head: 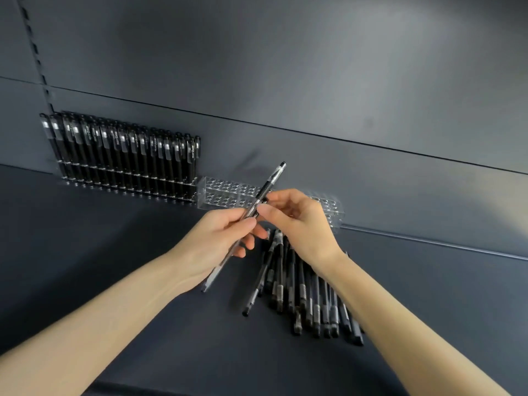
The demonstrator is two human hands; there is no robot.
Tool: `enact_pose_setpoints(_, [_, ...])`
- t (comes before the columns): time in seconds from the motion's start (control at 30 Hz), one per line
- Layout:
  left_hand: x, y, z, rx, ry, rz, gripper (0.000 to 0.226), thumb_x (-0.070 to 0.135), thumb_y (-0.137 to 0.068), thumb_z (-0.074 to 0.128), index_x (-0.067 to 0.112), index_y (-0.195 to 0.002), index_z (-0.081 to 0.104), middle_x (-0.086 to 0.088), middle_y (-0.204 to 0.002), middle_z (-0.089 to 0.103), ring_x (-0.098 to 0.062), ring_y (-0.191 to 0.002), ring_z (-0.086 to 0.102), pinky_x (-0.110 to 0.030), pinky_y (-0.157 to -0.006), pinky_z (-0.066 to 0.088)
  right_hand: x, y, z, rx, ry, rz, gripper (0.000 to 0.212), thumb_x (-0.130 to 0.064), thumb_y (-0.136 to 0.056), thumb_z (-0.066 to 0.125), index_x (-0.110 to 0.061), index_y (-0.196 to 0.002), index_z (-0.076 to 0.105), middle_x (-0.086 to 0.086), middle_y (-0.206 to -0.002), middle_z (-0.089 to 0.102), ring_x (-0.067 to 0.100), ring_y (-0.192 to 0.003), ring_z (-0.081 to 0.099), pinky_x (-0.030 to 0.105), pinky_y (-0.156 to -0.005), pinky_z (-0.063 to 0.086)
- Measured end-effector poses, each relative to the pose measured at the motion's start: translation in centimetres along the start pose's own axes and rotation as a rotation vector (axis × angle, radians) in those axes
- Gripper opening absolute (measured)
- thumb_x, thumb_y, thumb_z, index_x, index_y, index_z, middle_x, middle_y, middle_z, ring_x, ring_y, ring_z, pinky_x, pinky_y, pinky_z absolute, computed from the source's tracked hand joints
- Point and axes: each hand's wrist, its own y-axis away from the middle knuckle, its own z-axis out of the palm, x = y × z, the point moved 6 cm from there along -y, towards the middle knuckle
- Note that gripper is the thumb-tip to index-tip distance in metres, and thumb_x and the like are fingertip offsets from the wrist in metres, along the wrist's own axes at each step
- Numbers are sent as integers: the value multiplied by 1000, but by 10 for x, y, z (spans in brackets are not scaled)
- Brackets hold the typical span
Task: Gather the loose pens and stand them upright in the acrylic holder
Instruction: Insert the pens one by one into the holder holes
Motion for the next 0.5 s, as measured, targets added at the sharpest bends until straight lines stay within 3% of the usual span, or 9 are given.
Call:
enact_pose_setpoints(0.1, [6, -10, -20, 9, 9, 52, 23, 7, -96, 47, 12, -106, 67, -4, -86, 72, -6, -64, 57, -19, -56, 46, -9, -19, 14, 13, -79, -5, 4, -12, -83, 70, -14, -84, 66, -7, -72, 69, 9, -72, 62, 16, -72, 48])
enact_pose_setpoints(0.23, [5, -28, -52, -24, 35, 32, 21, 13, -98, 46, 11, -108, 65, -7, -88, 73, -11, -67, 62, -21, -60, 51, -15, -44, 29, 108, -135, -3, 9, -7, -87, 64, -5, -96, 66, 2, -82, 66, 8, -75, 60, 12, -71, 48])
enact_pose_setpoints(0.37, [0, -49, -78, -24, -56, 41, 19, 12, -97, 48, 6, -100, 66, 1, -69, 64, -9, -53, 52, -18, -50, 42, -19, -70, 42, 181, -224, -27, 14, -1, -91, 57, -6, -103, 60, 8, -86, 64, 14, -76, 61, 26, -80, 54])
enact_pose_setpoints(0.5, [-8, -68, -93, 4, -68, 67, 21, 20, -98, 47, 11, -96, 66, 2, -75, 65, -5, -63, 59, -20, -63, 51, -22, -87, 52, 270, -92, -101, 22, 4, -85, 64, -14, -96, 59, 2, -72, 62, 20, -74, 63, 32, -75, 57])
